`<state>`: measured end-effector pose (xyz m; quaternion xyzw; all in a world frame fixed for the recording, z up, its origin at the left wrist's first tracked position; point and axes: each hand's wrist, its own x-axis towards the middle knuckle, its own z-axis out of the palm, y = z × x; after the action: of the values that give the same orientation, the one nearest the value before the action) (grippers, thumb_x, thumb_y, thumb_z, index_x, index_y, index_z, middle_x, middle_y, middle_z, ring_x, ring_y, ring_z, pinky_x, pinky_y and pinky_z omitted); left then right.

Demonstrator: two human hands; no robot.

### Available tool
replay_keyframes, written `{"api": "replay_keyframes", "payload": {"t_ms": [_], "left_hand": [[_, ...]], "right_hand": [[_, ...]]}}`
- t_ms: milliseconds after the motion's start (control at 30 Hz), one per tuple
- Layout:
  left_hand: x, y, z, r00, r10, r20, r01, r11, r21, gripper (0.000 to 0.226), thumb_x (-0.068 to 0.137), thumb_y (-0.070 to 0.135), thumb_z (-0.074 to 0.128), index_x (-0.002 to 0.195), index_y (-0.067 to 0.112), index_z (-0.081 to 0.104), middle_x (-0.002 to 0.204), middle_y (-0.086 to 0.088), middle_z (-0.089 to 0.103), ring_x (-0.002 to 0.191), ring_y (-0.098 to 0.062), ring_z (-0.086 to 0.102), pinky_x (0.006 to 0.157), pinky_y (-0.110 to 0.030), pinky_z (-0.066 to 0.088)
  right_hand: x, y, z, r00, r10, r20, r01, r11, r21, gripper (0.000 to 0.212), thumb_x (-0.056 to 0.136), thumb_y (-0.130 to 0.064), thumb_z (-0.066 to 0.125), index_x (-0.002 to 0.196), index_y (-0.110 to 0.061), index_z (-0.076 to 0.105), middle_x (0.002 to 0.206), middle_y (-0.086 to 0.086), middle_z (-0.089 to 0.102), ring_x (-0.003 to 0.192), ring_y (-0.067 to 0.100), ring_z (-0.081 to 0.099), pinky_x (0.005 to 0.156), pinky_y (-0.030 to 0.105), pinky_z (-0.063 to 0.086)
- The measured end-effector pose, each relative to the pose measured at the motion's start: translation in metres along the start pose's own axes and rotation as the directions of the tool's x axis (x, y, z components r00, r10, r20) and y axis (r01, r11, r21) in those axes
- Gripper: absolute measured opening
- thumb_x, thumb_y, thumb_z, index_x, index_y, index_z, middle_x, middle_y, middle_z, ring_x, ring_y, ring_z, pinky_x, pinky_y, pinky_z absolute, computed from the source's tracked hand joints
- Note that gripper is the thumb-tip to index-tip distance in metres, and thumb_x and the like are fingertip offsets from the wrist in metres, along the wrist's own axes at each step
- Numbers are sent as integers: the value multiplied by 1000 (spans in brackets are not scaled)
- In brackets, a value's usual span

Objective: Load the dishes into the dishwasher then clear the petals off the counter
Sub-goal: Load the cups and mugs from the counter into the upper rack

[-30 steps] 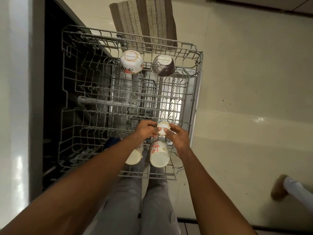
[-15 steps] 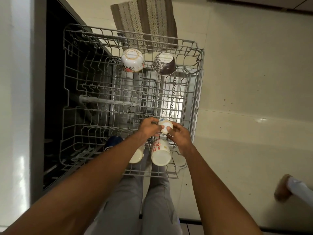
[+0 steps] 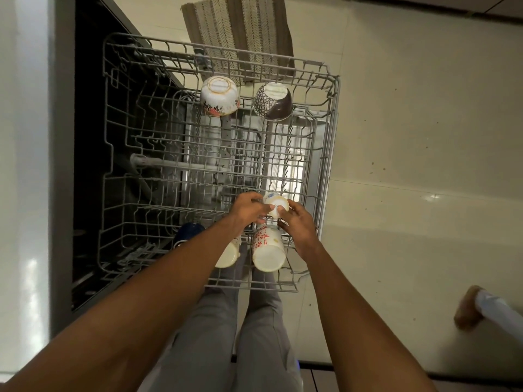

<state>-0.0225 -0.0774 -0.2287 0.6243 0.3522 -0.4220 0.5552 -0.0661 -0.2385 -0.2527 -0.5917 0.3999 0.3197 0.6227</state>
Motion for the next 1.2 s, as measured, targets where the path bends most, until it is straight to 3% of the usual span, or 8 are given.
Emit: {"api": "replay_keyframes", "payload": {"t_ms": [167,333,467,533,633,833,1067,1200], "left_hand": [[-11,1,-4,1000,-5,-14,5,1000,-12,63,84,11,82,139,3,52,123,-12,65,105,-28,69,88,-47,60],[-43,10,-7,998,16,-58,-17,1000,-12,25,90,11,75,112,13,62,114,-14,68,108,-28,66,94,-50,57],[-78,20,-16,985,126,-114,-97,967,236,11,94,7,67,90,17,62,92,-6,66,85,-21,63,79,-38,56],[-98,24,-27,975,192,-116,-130,906,402,8,94,7,63,93,15,65,94,-4,68,85,-19,63,74,-33,55],[-129,32,-43,958,258,-121,-156,830,536,14,95,7,60,103,9,70,100,-9,71,93,-25,67,82,-40,58],[-191,44,-70,920,357,-162,-211,799,563,16,95,4,56,91,10,70,88,-6,70,78,-20,63,58,-26,44],[-245,34,-86,852,452,-266,-267,810,522,18,95,8,54,83,5,68,77,-4,60,76,-26,63,66,-34,50],[-273,19,-82,810,465,-357,-262,832,489,19,97,14,53,83,8,64,80,-8,64,75,-24,59,66,-30,42]], "right_hand": [[-14,-8,8,997,-14,-69,3,989,-148,48,95,-31,71,139,-15,59,128,3,70,115,21,67,100,51,55],[-44,-27,17,984,-120,-128,41,867,-497,39,101,-31,62,133,-8,60,122,13,71,108,31,67,96,47,54],[-83,-54,23,981,-171,-92,82,795,-601,41,103,-22,58,141,-5,55,126,12,68,114,29,64,87,26,44],[-102,-65,25,976,-207,-73,114,762,-637,39,103,-19,58,139,-4,58,124,13,69,111,29,65,84,25,42],[-127,-81,30,965,-252,-67,145,734,-664,31,99,-18,61,127,-6,68,119,12,73,103,29,69,88,35,54],[-158,-99,37,951,-303,-63,186,721,-667,24,94,-24,61,110,-11,75,101,11,77,92,30,73,87,51,59],[-208,-125,53,914,-388,115,329,548,-769,22,98,-20,59,105,-10,77,97,9,78,91,27,72,87,46,59],[-238,-130,56,886,-386,256,413,408,-814,22,99,-14,56,102,-9,76,95,11,77,87,27,71,83,42,60]]}}
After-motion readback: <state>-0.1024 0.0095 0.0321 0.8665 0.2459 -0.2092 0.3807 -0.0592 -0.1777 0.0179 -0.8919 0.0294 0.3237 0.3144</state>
